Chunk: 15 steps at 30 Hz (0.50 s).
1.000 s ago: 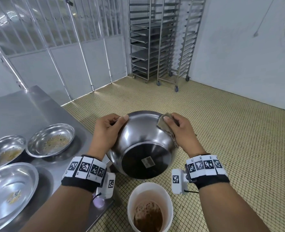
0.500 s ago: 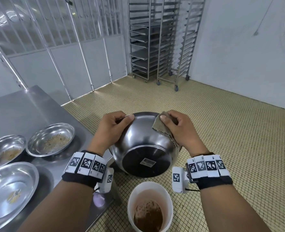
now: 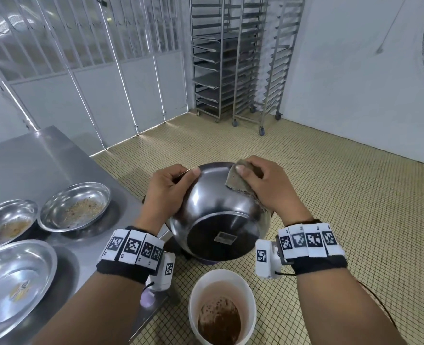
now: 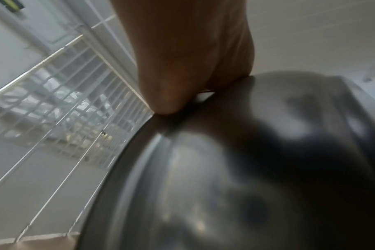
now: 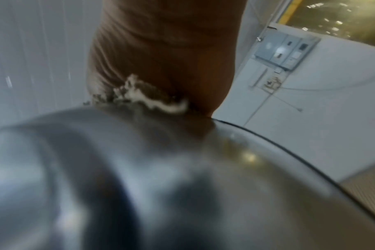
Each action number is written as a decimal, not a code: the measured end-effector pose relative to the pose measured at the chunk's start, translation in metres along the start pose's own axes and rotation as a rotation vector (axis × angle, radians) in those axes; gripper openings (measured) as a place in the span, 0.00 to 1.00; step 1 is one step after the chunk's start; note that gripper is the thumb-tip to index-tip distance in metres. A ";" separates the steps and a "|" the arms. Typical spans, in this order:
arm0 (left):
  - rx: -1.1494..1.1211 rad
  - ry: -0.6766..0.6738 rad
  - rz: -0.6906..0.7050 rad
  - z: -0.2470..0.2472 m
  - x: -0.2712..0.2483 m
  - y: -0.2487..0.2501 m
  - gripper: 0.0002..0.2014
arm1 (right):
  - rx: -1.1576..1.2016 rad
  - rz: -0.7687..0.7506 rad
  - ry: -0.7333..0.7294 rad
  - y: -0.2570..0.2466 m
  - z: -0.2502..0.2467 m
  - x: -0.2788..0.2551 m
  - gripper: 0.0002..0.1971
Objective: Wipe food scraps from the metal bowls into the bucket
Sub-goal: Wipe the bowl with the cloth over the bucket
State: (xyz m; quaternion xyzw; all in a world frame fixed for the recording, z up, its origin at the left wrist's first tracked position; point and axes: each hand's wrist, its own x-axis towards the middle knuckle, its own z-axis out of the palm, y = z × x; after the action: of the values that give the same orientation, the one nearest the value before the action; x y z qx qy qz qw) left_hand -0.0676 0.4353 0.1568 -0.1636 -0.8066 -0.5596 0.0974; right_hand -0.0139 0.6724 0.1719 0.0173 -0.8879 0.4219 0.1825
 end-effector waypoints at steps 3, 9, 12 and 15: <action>-0.083 0.066 -0.023 -0.005 0.002 0.000 0.16 | 0.154 0.044 0.093 0.012 0.002 -0.004 0.09; -0.178 0.142 -0.114 -0.011 0.001 -0.010 0.17 | 0.462 0.240 0.148 0.026 0.009 -0.021 0.12; -0.102 0.097 -0.053 -0.007 0.001 -0.006 0.19 | 0.257 0.105 0.115 0.013 -0.002 -0.010 0.10; -0.022 0.054 0.010 -0.002 0.001 0.000 0.17 | 0.083 0.006 0.052 0.003 -0.004 -0.003 0.09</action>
State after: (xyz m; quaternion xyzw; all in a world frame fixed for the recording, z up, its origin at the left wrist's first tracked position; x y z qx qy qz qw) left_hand -0.0683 0.4338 0.1574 -0.1536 -0.7967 -0.5720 0.1202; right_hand -0.0107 0.6770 0.1715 0.0110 -0.8645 0.4595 0.2034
